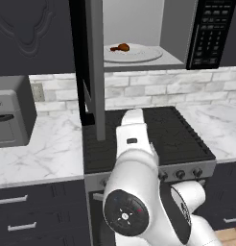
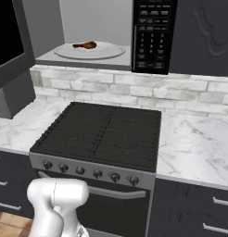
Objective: Transport the chicken drumstick from the fridge to the microwave and turn on the microwave.
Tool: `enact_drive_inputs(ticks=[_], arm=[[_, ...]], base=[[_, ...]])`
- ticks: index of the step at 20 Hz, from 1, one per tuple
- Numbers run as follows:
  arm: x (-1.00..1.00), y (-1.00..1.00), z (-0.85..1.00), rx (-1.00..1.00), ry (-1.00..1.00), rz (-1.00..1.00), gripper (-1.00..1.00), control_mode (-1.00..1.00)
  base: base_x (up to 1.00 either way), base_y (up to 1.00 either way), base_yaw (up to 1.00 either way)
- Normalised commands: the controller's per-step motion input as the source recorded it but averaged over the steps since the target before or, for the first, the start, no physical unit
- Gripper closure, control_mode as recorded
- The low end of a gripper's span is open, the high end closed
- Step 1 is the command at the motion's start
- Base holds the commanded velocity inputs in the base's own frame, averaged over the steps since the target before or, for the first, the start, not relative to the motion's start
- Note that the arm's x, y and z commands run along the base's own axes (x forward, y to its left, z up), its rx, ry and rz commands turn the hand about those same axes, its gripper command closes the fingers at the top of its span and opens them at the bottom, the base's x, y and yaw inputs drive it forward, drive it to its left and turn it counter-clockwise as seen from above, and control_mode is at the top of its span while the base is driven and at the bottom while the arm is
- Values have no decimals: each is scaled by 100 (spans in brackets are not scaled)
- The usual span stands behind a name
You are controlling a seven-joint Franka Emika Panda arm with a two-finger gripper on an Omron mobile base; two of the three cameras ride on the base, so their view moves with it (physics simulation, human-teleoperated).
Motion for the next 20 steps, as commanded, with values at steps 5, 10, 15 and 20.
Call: enact_drive_inputs(ticks=[5,10,15,20], arm=[[-8,73,-8,-16,1,0,-100,-100],[-24,66,0,-7,0,0,-100,-100],[-16,57,0,-6,-1,-4,-100,-100],[7,49,-6,-7,0,-6,-100,-100]], base=[[0,0,0],[0,0,0],[0,0,0],[0,0,0]])
